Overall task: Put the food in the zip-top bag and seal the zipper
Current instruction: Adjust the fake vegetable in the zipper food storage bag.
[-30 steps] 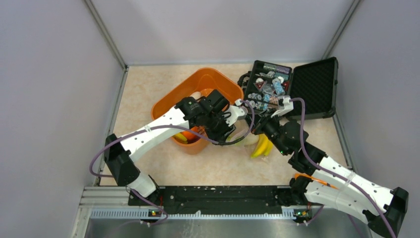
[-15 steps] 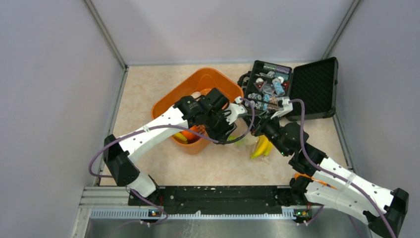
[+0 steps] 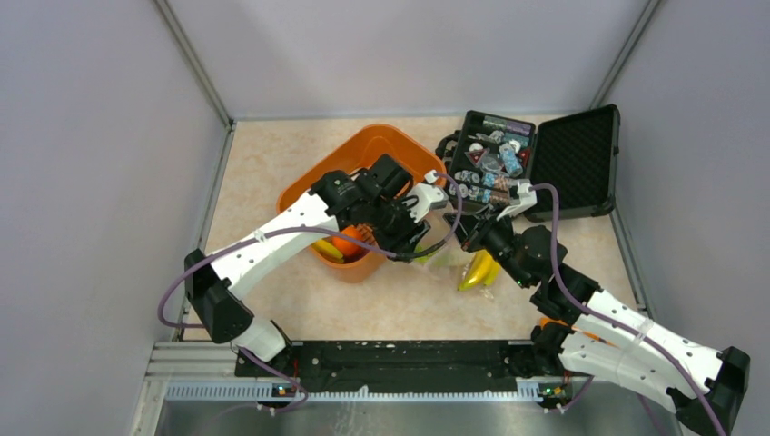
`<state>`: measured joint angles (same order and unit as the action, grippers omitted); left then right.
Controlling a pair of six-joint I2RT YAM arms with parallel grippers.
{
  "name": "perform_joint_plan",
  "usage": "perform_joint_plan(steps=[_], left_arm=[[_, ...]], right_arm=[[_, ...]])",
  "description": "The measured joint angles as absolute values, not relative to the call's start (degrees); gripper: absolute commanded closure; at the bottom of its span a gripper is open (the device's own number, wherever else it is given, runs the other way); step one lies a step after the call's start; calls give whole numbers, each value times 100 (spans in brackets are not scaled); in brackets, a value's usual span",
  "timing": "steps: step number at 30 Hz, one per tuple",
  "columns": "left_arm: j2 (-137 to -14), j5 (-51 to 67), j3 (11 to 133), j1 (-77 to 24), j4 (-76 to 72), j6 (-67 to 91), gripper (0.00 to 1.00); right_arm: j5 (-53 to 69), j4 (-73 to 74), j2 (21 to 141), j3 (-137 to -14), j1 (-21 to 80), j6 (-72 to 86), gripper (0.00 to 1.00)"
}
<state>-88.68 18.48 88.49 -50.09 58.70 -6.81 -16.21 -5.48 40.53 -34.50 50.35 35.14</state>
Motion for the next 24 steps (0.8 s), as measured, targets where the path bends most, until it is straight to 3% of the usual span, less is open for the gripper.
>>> perform_joint_plan(steps=[4,10,12,14,20,24], left_arm=[[-8833,1992,8908,-4934,5972,-707,67],[-8840,2161,8914,-4917,6154,-768,47],[-8849,2239,8914,-4917,6187,-794,47],[-8868,2333,8914,-4917,6202,-792,59],[-8978,2357,8914,-4917,6224,-790,77],[-8978,2316,8914,-4917,6219,-812,62]], right_arm=[[-1614,-519,4053,-3450,5035,3514,100],[-1597,-504,4053,-3450,5035,3514,100],[-1590,-502,4053,-3450,5035,3514,100],[-1590,-502,4053,-3450,5035,3516,100],[-1590,-502,4051,-3450,5035,3516,100],[-1590,-502,4051,-3450,5035,3516,100]])
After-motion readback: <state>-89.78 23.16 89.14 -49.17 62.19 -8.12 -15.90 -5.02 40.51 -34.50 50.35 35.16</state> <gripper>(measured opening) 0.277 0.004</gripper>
